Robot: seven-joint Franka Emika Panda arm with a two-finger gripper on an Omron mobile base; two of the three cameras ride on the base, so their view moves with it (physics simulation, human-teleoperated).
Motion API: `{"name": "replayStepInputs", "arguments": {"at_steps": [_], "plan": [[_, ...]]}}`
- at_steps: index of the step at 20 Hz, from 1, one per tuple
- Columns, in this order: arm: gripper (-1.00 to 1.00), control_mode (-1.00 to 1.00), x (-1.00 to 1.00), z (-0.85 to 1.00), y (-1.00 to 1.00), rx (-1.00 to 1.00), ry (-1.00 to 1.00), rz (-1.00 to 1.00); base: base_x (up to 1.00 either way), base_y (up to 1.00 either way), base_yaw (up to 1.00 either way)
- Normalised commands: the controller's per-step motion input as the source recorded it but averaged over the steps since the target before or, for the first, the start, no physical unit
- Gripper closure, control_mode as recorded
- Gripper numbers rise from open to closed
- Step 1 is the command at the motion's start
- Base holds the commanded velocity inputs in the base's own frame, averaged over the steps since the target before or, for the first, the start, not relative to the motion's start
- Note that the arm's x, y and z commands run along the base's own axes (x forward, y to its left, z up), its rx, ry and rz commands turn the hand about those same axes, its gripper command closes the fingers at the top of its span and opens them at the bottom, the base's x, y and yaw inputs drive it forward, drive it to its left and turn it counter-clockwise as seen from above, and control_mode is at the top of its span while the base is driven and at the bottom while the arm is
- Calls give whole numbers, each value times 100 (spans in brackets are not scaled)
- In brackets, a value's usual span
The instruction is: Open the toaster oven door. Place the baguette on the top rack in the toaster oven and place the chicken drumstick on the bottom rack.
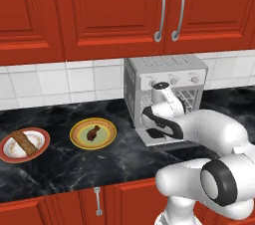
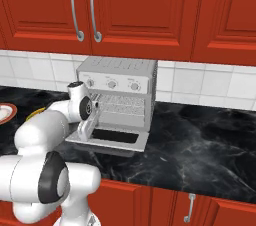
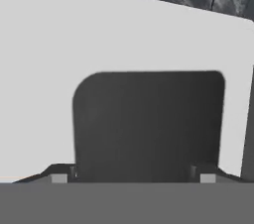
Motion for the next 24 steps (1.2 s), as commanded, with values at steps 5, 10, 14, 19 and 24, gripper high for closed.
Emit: {"name": "replayStepInputs", "arguments": {"at_steps": [5, 10, 14, 19, 24], "plan": [[-100, -100, -63, -60, -27, 21, -23, 0, 0, 0, 0], [-100, -100, -29, 33, -26, 24, -35, -10, 0, 0, 0], [-100, -100, 19, 81, -11, 34, -9, -31, 0, 0, 0], [-100, -100, 38, 7, 0, 53, -1, -28, 0, 0, 0], [-100, -100, 38, 0, -26, 56, -3, -18, 0, 0, 0]]}}
